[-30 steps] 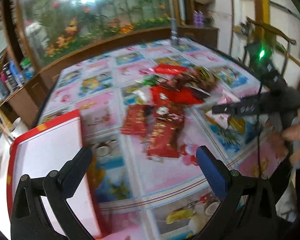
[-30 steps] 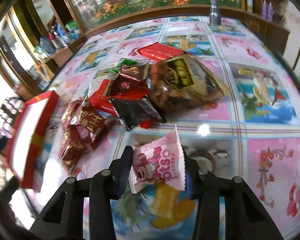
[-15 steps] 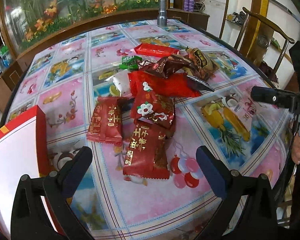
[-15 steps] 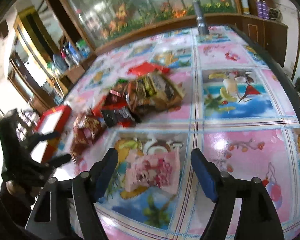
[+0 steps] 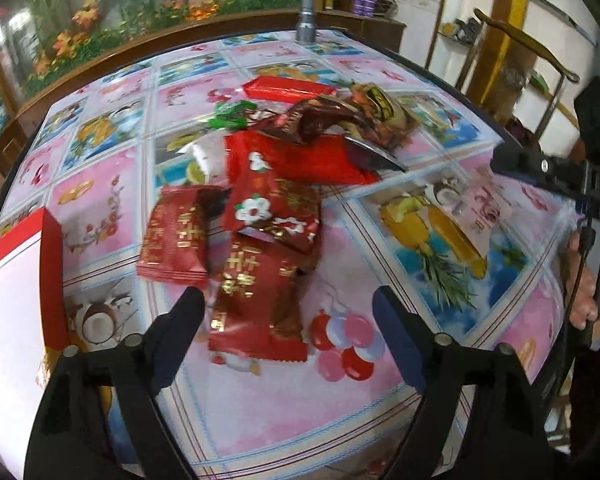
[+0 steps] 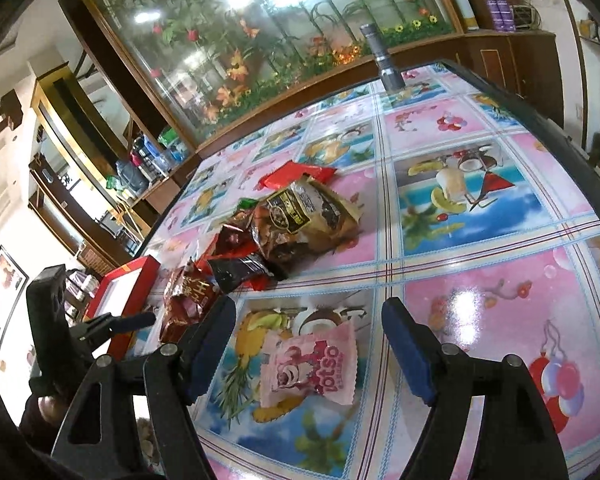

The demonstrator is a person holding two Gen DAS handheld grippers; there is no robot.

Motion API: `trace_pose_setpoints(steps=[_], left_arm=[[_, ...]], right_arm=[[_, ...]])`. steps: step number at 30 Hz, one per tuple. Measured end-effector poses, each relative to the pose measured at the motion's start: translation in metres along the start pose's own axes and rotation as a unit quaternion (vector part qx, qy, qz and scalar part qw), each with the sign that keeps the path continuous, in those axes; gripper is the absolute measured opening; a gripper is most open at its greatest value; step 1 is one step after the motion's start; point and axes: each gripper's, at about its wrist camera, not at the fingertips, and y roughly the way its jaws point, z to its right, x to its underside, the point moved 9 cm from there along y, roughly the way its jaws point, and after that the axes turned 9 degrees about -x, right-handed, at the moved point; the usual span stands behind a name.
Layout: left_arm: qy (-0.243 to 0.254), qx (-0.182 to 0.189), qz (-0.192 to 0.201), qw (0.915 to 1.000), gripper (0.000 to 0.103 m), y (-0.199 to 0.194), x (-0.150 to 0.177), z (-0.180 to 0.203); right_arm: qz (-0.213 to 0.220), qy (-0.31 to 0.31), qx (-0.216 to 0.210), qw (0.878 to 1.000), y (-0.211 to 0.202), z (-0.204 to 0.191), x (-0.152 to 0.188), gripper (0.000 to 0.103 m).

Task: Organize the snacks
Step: 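Grasp the red flower-print candy packet from the pile with the left tool, then carry both held candies over the red-rimmed white box and open both tools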

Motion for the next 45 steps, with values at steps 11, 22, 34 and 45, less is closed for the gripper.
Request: trace_pose_setpoints(steps=[11, 22, 34, 45], left_arm=[[-0.04, 0.021, 0.002, 0.999, 0.043, 0.008, 0.001, -0.01], [-0.057, 0.023, 0.022, 0.9979, 0.031, 0.002, -0.009, -0.002], [-0.061, 0.047, 0.031, 0.9966, 0.027, -0.004, -0.005, 0.001], [-0.091, 0.053, 0.035, 0.9939, 0.026, -0.014, 0.01, -0.011]], right_arm=[[0.005, 0.006, 0.004, 1.0, -0.001, 0.004, 0.0, 0.078], [-0.076, 0.014, 0.075, 0.994, 0.014, 0.001, 0.02, 0.078], [-0.116, -0.034, 0.132, 0.984, 0.036, -0.01, 0.038, 0.057], [-0.119, -0.043, 0.083, 0.988, 0.043, -0.027, 0.046, 0.042]])
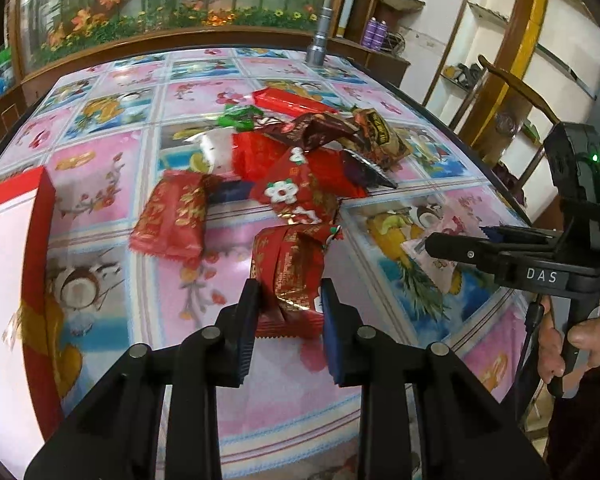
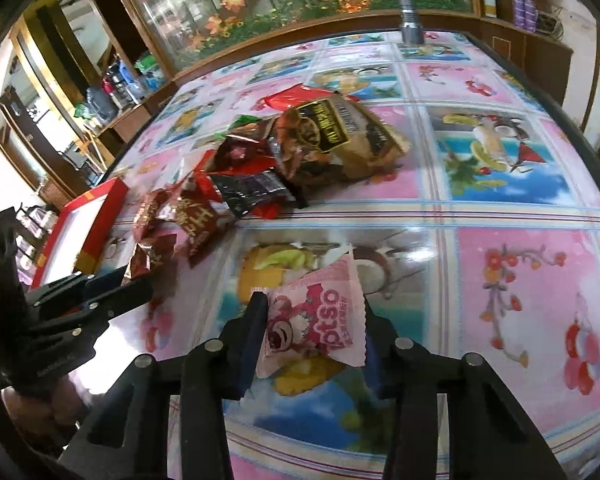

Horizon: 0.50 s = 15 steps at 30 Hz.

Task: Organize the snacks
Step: 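Carry both held candies over the red-rimmed white box and open both tools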

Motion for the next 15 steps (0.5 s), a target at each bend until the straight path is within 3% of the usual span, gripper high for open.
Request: trace_pose_setpoints(steps=[1, 3, 4, 8, 9, 10, 15], left_arm=[[-0.007, 0.001, 0.0, 1.0, 0.025, -0.002, 0.001, -0.003], [-0.02, 0.003, 0.0, 0.9998, 0.01, -0.006, 0.004, -0.008], [-0.027, 0.004, -0.004, 0.9996, 0.008, -0.007, 0.007, -0.011], [-0.03, -0.004, -0.013, 0.9995, 0.008, -0.009, 0.017, -0.017], [-0.031, -0.008, -0.014, 0.9994, 0.008, -0.009, 0.019, -0.019], [-0.037, -0.004, -0.013, 0.9992, 0.008, -0.011, 0.021, -0.02], [-0.021, -0.032, 0.005, 0.9993, 0.008, -0.024, 0.015, -0.024]], right_arm=[[0.001, -0.003, 0.001, 1.0, 0.0, -0.001, 0.0, 0.041], [0.001, -0.002, -0.01, 1.0, 0.0, -0.004, 0.001, 0.04], [0.0, 0.0, -0.018, 1.0, 0.001, -0.005, 0.002, 0.039], [0.001, -0.001, -0.038, 0.999, 0.002, -0.015, 0.003, 0.035], [0.0, -0.006, -0.043, 0.999, 0.003, -0.019, 0.003, 0.026], [-0.002, -0.008, -0.055, 0.998, 0.004, -0.024, 0.004, 0.024], [-0.002, -0.026, -0.067, 0.997, 0.007, -0.039, 0.006, 0.024]])
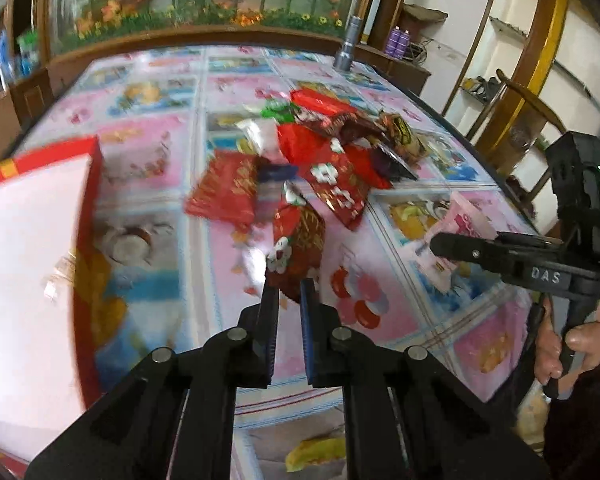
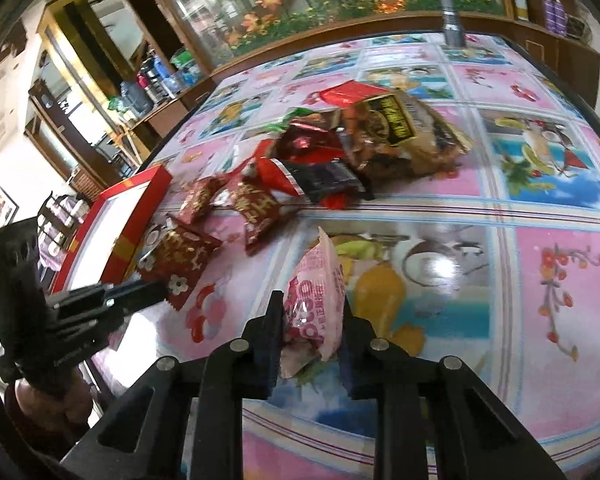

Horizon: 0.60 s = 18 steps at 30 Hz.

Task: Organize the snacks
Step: 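Carry both held candies over the red-rimmed white box and open both tools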

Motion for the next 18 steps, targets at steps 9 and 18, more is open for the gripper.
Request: trace_pose_setpoints(steps=[9, 18], left_arm=[[-0.001, -0.02, -0.003, 0.9998, 0.041, -0.011, -0.008, -0.008], [-0.002, -0.051, 0.002, 0.9987, 0.079, -0.005, -0.022, 0.001]], right_arm=[[0.013, 0.006, -0.061, 0.998, 0.005, -0.006, 0.002, 0.024], [0.003, 0.029, -0.091, 0.995, 0.015, -0.003, -0.001, 0.024]])
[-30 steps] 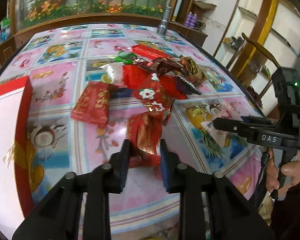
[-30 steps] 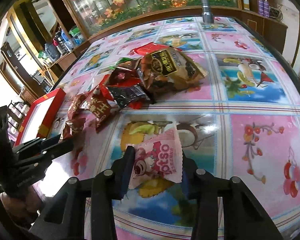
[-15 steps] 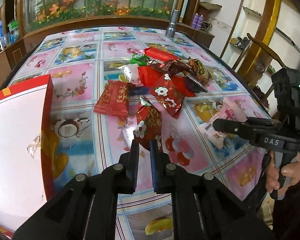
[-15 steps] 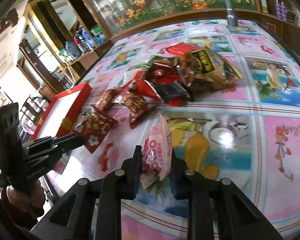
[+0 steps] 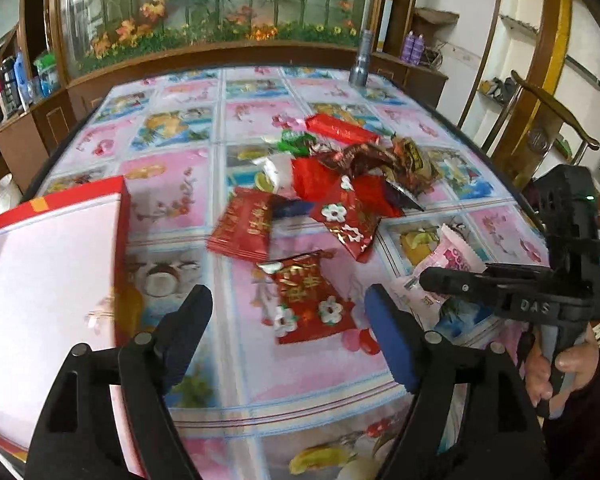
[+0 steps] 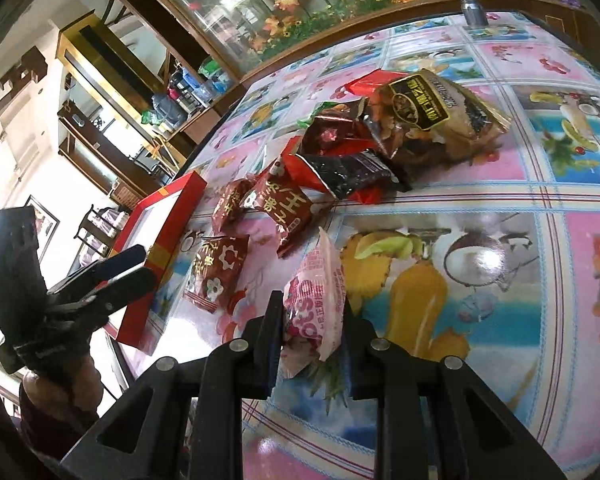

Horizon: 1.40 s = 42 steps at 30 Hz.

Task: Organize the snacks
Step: 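Carry both held candies over the red-rimmed white box and open both tools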

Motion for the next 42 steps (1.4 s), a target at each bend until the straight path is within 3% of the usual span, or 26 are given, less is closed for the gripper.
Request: trace_pose_setpoints(steps=[3, 5, 6, 8, 10, 21, 25, 28, 32, 40, 42], left_arm=[[-0.015, -0.001, -0.022, 0.9996, 0.079, 0.016, 0.002, 0.009], [-0.026, -0.022, -0.04, 0.9986, 0.077, 0.029, 0.006, 0.008], [-0.032, -0.017, -0.044, 0.9984, 0.072, 0.032, 0.007, 0.01], [-0.037, -0.005, -0.057, 0.9977, 0.042, 0.04, 0.01, 0.012], [-0.035, -0.017, -0.046, 0.9982, 0.034, 0.041, 0.008, 0.01], [-0.046, 0.005, -0.025, 0.9986, 0.025, 0.031, 0.015, 0.005], [-0.046, 0.013, -0.009, 0.9988, 0.017, 0.017, 0.015, 0.004], [-0.042, 0.011, -0.002, 0.9991, 0.017, 0.008, 0.017, -0.001], [-0.052, 0.024, -0.012, 0.9983, 0.017, 0.011, 0.023, -0.003], [-0.068, 0.024, 0.022, 0.9972, 0.017, -0.021, 0.019, -0.024], [-0.068, 0.009, 0.042, 0.9968, 0.017, -0.036, 0.018, -0.038]], right_arm=[[0.002, 0.004, -0.003, 1.0, 0.002, 0.001, -0.001, 0.025], [0.004, 0.008, -0.006, 1.0, 0.001, 0.002, -0.002, 0.025], [0.004, 0.009, -0.007, 1.0, 0.001, 0.003, -0.002, 0.025], [0.004, 0.01, -0.01, 1.0, 0.0, 0.004, -0.001, 0.025], [0.004, 0.011, -0.012, 1.0, -0.002, 0.004, -0.002, 0.026], [0.007, 0.012, -0.015, 1.0, -0.003, 0.004, -0.002, 0.027], [0.021, -0.002, -0.018, 1.0, -0.006, -0.001, -0.005, 0.026], [0.041, -0.02, -0.034, 0.998, -0.015, -0.013, -0.006, 0.026], [0.036, -0.026, -0.01, 0.999, -0.009, -0.014, -0.006, 0.026], [0.058, -0.017, -0.011, 0.998, -0.018, -0.012, -0.009, 0.026], [0.057, -0.022, -0.008, 0.998, -0.019, -0.015, -0.009, 0.026]])
